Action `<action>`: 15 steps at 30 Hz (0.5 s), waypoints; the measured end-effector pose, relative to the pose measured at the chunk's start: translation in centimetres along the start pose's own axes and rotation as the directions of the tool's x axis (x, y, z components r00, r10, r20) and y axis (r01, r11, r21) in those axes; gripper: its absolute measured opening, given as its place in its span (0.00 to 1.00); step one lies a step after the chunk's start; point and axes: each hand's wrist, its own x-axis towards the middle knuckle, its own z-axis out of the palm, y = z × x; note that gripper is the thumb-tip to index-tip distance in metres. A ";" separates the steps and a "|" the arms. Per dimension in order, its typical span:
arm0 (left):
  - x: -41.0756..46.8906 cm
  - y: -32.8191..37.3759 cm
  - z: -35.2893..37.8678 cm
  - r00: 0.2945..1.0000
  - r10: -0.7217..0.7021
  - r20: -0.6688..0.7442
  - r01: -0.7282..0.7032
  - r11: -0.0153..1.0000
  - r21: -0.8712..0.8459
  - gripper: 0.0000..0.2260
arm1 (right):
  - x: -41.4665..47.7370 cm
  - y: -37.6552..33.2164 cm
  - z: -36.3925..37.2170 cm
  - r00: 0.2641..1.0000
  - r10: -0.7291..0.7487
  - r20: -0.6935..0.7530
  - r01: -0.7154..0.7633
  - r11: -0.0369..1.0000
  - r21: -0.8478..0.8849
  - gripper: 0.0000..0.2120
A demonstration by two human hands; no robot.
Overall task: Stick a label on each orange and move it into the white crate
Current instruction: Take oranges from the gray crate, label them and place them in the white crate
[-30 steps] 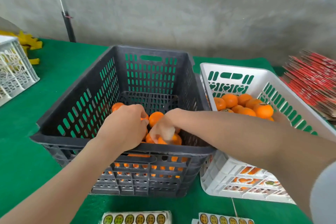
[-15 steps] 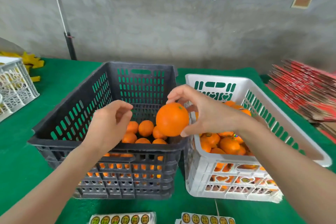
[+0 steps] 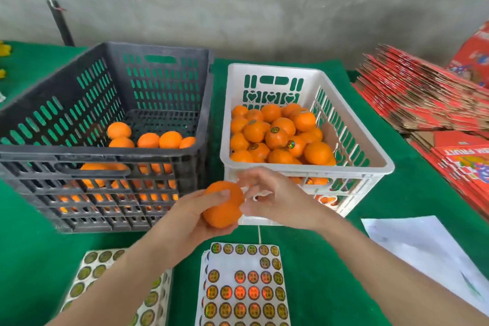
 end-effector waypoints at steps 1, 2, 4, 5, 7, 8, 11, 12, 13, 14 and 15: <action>0.4 -1.1 -0.3 0.998 -0.042 -0.049 0.039 0.998 -0.057 0.29 | -0.3 1.8 0.4 0.998 0.049 0.033 -0.046 0.995 -0.091 0.12; 0.7 -2.0 -0.7 0.994 -0.073 -0.087 0.066 0.994 -0.089 0.30 | -0.4 3.7 0.8 0.988 0.127 0.084 -0.107 0.972 -0.210 0.10; 1.1 -3.7 -1.2 0.986 -0.113 -0.122 0.101 0.989 -0.106 0.31 | -0.8 7.7 1.7 0.930 0.333 0.155 -0.239 0.870 -0.432 0.15; 1.3 -4.5 -1.4 0.984 -0.127 -0.125 0.114 0.988 -0.103 0.32 | -1.0 9.3 2.2 0.896 0.412 0.165 -0.279 0.812 -0.513 0.16; 1.5 -5.8 -1.6 0.981 -0.141 -0.137 0.128 0.987 -0.098 0.33 | -1.4 11.5 2.9 0.862 0.480 0.163 -0.293 0.734 -0.613 0.19; 1.7 -6.3 -1.6 0.979 -0.143 -0.147 0.130 0.987 -0.097 0.33 | -1.5 12.3 3.2 0.857 0.488 0.165 -0.289 0.721 -0.630 0.21; 2.1 -7.6 -1.8 0.976 -0.136 -0.169 0.125 0.989 -0.075 0.31 | -1.5 13.2 3.9 0.872 0.468 0.143 -0.284 0.722 -0.631 0.21; 2.1 -7.9 -1.8 0.976 -0.129 -0.175 0.123 0.991 -0.046 0.31 | -1.6 13.2 4.1 0.884 0.448 0.136 -0.276 0.733 -0.621 0.19; 2.2 -8.2 -1.8 0.977 -0.119 -0.178 0.121 0.993 -0.002 0.32 | -1.7 13.2 4.2 0.895 0.427 0.132 -0.267 0.747 -0.608 0.17; 2.3 -8.5 -1.7 0.978 -0.106 -0.180 0.117 0.992 0.052 0.32 | -1.8 13.1 4.2 0.907 0.404 0.120 -0.262 0.763 -0.591 0.15; 2.2 -8.6 -1.6 0.980 -0.092 -0.175 0.114 0.987 0.116 0.33 | -1.9 13.1 4.1 0.921 0.377 0.099 -0.259 0.781 -0.568 0.13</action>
